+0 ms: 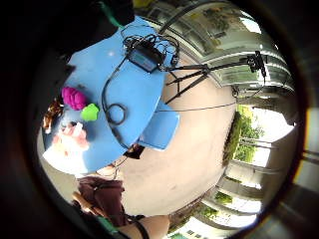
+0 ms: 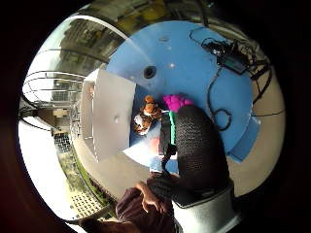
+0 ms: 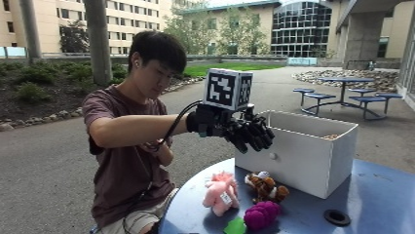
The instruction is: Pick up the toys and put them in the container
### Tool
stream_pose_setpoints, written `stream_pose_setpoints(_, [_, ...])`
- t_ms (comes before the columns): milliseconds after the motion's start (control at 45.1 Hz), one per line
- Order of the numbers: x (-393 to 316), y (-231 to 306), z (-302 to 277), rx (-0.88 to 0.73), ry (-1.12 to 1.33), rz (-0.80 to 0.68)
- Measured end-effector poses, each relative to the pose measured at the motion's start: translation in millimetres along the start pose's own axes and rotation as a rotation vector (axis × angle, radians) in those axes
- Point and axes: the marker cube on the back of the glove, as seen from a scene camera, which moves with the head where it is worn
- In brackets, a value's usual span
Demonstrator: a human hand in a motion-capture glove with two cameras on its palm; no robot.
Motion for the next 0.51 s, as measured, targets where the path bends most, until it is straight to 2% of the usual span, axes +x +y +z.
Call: stream_pose_setpoints(510, [-52, 44, -3, -0.005, 0.045, -0.157])
